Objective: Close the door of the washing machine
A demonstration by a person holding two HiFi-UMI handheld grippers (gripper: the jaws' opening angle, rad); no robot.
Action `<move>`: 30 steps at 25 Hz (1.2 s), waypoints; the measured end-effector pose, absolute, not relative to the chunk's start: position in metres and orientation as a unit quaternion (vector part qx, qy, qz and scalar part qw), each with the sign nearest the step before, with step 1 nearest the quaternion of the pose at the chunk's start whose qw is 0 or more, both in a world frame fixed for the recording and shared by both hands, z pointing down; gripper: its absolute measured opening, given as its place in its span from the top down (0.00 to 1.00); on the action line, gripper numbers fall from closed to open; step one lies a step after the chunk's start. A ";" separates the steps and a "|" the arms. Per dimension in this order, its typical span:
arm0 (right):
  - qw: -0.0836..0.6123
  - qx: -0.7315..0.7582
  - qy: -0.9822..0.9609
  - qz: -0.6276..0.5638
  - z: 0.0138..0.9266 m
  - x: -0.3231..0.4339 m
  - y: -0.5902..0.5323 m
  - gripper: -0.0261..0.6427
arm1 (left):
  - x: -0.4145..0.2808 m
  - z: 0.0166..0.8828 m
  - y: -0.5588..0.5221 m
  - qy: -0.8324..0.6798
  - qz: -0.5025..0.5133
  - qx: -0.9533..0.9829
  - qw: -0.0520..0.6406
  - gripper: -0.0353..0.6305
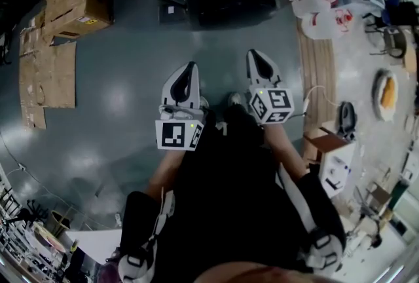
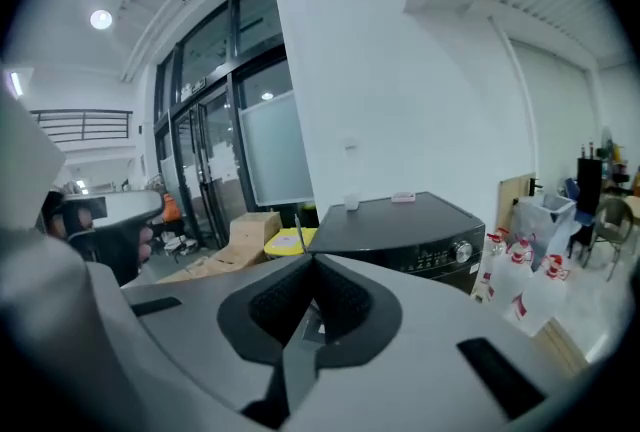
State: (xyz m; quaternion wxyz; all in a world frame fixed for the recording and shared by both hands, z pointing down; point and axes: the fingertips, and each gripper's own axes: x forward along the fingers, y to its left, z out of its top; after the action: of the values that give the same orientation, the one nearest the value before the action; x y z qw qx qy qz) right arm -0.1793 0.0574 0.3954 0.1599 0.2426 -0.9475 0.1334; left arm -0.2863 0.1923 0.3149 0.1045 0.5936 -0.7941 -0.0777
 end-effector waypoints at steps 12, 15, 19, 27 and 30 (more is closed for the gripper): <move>0.109 0.229 -0.962 0.104 0.317 -0.108 0.042 0.95 | -0.227 0.272 0.169 -0.811 -0.089 0.570 0.096 0.94; 0.104 0.225 -0.963 0.103 0.314 -0.105 0.038 0.95 | -0.214 0.274 0.163 -0.804 -0.066 0.584 0.092 0.94; 0.105 0.220 -0.964 0.103 0.315 -0.099 0.038 0.95 | -0.204 0.274 0.160 -0.803 -0.064 0.585 0.090 0.94; 0.116 0.209 -0.966 0.101 0.318 -0.103 0.047 0.95 | -0.204 0.276 0.161 -0.804 -0.061 0.585 0.086 0.94; 0.115 0.207 -0.966 0.100 0.318 -0.107 0.049 0.95 | -0.209 0.275 0.161 -0.806 -0.063 0.583 0.083 0.94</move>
State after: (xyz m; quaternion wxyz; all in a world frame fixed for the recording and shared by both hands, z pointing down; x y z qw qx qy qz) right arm -0.1071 0.0491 0.3175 0.1154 0.2071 -0.9663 0.1002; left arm -0.2090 0.1610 0.2746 0.0835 0.5828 -0.8059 -0.0626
